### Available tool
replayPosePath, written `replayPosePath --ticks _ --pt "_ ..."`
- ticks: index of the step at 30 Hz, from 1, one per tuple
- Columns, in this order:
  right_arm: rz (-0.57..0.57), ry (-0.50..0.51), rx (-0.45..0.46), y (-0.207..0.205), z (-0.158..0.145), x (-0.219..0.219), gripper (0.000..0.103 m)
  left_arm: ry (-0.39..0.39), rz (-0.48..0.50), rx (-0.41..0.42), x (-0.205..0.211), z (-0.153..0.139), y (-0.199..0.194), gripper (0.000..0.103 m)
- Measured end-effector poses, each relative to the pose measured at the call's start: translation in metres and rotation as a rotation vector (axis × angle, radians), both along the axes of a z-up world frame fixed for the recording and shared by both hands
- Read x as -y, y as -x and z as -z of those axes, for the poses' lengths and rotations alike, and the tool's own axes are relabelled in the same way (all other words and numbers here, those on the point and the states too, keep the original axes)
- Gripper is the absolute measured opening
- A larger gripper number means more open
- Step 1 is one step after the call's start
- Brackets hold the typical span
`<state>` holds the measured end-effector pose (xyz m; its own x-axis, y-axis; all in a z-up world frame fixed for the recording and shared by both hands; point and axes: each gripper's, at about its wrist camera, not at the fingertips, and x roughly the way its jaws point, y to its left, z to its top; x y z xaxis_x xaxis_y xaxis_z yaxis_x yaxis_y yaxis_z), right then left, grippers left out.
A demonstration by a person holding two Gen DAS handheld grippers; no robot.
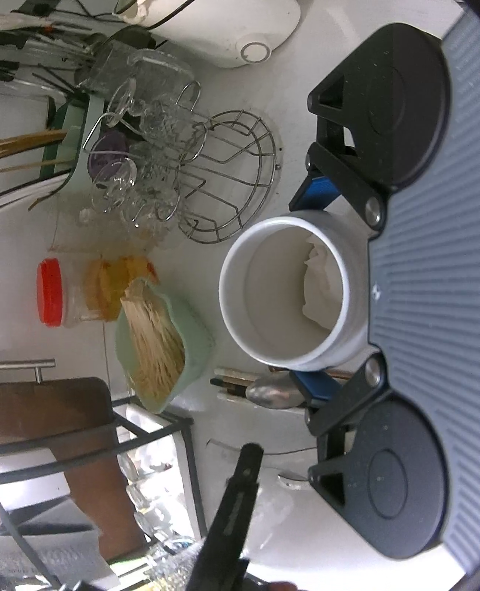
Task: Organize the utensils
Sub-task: 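Close the left tool on the white ceramic spoon's handle, then lift the spoon with the left tool and carry it over the white jar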
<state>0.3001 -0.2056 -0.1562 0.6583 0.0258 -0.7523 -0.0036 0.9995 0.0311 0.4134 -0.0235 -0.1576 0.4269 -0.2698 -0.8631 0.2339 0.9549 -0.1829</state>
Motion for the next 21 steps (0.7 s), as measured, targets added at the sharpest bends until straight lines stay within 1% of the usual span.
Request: replayPosePath --ticks 3,8,10,14,19,21 --pt "-0.031 0.008 0.006 0.003 0.002 0.002 0.090 0.010 -0.028 0.028 0.001 -0.011 0.012 0.011" --pt "-0.060 -0.013 -0.033 0.007 0.011 0.006 0.092 0.028 -0.068 0.063 0.007 -0.019 0.029 0.005" --pt "-0.072 -0.015 -0.031 0.011 0.014 0.006 0.092 0.030 -0.079 0.079 0.008 -0.022 0.035 0.005" --pt "-0.060 -0.028 -0.046 0.016 0.020 0.010 0.092 0.034 -0.100 0.101 0.008 -0.026 0.045 0.005" --pt "-0.062 -0.042 0.005 0.021 0.022 0.013 0.092 0.025 -0.117 0.130 0.009 -0.033 0.053 0.005" --pt "-0.067 -0.031 0.022 0.022 0.023 0.011 0.092 0.017 -0.117 0.141 0.009 -0.038 0.056 0.005"
